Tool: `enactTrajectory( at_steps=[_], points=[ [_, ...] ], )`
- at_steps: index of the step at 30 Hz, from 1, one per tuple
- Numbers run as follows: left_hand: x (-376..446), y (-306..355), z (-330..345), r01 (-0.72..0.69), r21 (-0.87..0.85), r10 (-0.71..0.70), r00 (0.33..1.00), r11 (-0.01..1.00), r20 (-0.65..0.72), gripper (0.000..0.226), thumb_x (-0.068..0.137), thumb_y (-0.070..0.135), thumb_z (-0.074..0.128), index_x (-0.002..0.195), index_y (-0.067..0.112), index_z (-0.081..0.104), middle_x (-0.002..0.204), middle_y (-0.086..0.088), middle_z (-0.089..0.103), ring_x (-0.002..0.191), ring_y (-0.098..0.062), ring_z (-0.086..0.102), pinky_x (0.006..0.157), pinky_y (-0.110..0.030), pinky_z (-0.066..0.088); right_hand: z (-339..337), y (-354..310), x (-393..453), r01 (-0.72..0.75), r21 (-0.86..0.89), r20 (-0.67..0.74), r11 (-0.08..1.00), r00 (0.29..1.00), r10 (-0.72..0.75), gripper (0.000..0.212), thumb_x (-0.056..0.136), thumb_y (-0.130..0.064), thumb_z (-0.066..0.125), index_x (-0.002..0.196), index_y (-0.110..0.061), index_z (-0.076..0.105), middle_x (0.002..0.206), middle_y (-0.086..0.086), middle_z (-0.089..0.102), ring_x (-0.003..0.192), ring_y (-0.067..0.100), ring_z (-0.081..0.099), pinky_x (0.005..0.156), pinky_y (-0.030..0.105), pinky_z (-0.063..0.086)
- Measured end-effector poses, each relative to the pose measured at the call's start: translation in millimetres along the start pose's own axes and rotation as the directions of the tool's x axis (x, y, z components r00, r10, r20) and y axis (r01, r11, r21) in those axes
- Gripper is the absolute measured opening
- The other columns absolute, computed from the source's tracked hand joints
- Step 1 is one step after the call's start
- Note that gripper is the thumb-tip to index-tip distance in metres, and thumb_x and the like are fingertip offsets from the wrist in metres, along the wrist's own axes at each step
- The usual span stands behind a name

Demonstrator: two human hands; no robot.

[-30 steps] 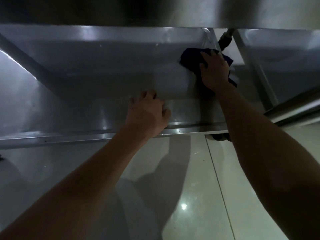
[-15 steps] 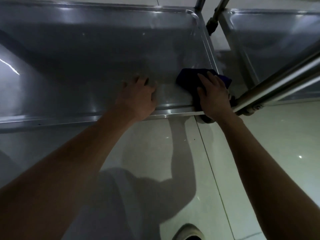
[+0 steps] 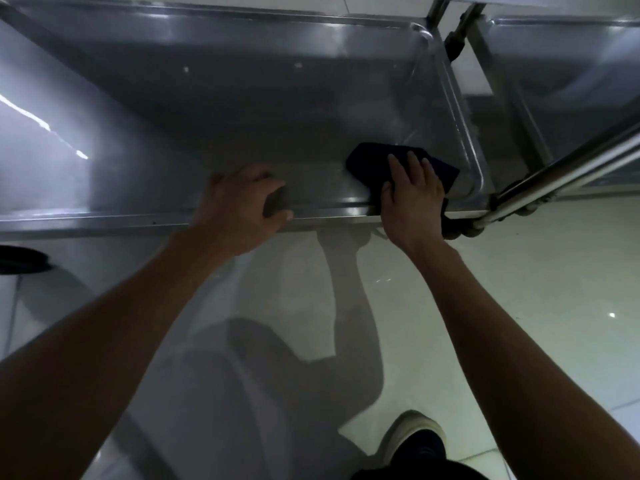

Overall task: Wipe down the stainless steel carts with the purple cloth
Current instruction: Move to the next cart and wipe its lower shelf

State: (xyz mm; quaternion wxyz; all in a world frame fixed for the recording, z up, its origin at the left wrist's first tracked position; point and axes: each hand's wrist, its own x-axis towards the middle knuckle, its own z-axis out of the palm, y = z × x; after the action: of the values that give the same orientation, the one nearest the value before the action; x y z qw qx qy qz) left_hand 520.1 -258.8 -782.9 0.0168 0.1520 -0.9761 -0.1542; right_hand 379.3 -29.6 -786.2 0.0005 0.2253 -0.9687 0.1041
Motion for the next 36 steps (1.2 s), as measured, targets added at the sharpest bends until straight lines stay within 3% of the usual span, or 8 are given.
enactTrajectory(
  at_steps=[8,13,21,27,30,33,36],
  points=[
    [-48.4,-61.0,-32.6,0.069,-0.063,-0.072,0.997,0.996,-0.033,0.063,0.076,0.053,0.067,0.13,0.022,0.064,0.134,-0.002,0.06,0.125,-0.028,0.049,0.101,-0.047,0.039,32.7,-128.9,-20.0,0.161,0.015,0.061,0.987,0.985,-0.162,0.053,0.106,-0.033,0.031,0.157,-0.02,0.026,0.165,0.01,0.02,0.153,0.032,0.011,0.122,0.048,0.011],
    [-75.7,-103.8,-49.7,0.153,-0.009,-0.154,0.987,0.988,-0.038,0.06,0.08,0.047,0.073,0.133,0.025,0.06,0.141,0.001,0.055,0.13,-0.025,0.044,0.101,-0.045,0.036,52.5,-211.8,-28.0,0.279,0.099,0.133,0.955,0.948,-0.291,0.056,0.106,-0.034,0.029,0.159,-0.018,0.019,0.167,0.005,0.014,0.154,0.029,0.004,0.123,0.047,0.003],
    [-119.5,-153.9,-75.8,0.245,0.076,-0.243,0.969,0.966,-0.036,0.054,0.086,0.041,0.069,0.136,0.026,0.057,0.141,-0.002,0.055,0.13,-0.028,0.046,0.102,-0.05,0.04,59.0,-296.4,-41.0,0.273,0.158,0.267,0.949,0.913,-0.308,0.061,0.102,-0.041,0.042,0.158,-0.028,0.021,0.168,-0.001,0.007,0.153,0.031,-0.005,0.122,0.053,0.002],
    [-147.7,-156.8,-106.3,0.277,0.092,-0.278,0.961,0.956,0.001,0.046,0.093,0.04,0.058,0.137,0.026,0.057,0.137,-0.004,0.058,0.128,-0.029,0.048,0.1,-0.048,0.041,36.7,-312.5,-62.5,0.383,0.033,0.338,0.923,0.865,-0.371,0.055,0.103,-0.025,0.045,0.155,-0.029,0.027,0.165,-0.001,0.017,0.149,0.03,0.014,0.115,0.057,0.023],
    [-165.8,-144.3,-127.9,0.304,0.069,-0.307,0.951,0.95,0.026,0.044,0.095,0.037,0.054,0.137,0.026,0.055,0.133,-0.005,0.059,0.125,-0.03,0.05,0.099,-0.048,0.042,14.6,-309.8,-72.2,0.428,0.106,0.369,0.898,0.821,-0.435,0.052,0.099,-0.012,0.051,0.149,-0.025,0.04,0.158,0.001,0.033,0.142,0.029,0.031,0.114,0.052,0.03],
    [-194.1,-121.5,-158.6,0.343,0.018,-0.344,0.938,0.939,0.05,0.039,0.097,0.033,0.051,0.135,0.026,0.057,0.129,-0.004,0.062,0.122,-0.028,0.053,0.1,-0.048,0.044,-24.4,-301.7,-96.5,0.381,0.288,0.367,0.879,0.804,-0.468,0.049,0.093,-0.003,0.055,0.14,-0.015,0.054,0.146,0.005,0.05,0.133,0.028,0.045,0.113,0.041,0.034],
    [-226.3,-95.2,-198.6,0.364,-0.009,-0.361,0.926,0.931,0.112,0.039,0.097,0.033,0.05,0.134,0.022,0.057,0.13,-0.006,0.061,0.122,-0.029,0.053,0.099,-0.048,0.045,-88.0,-295.3,-132.9,0.293,0.397,0.36,0.87,0.822,-0.441,0.046,0.091,0.0,0.058,0.136,-0.011,0.059,0.139,0.007,0.058,0.127,0.022,0.051,0.109,0.017,0.032]
  ],
)
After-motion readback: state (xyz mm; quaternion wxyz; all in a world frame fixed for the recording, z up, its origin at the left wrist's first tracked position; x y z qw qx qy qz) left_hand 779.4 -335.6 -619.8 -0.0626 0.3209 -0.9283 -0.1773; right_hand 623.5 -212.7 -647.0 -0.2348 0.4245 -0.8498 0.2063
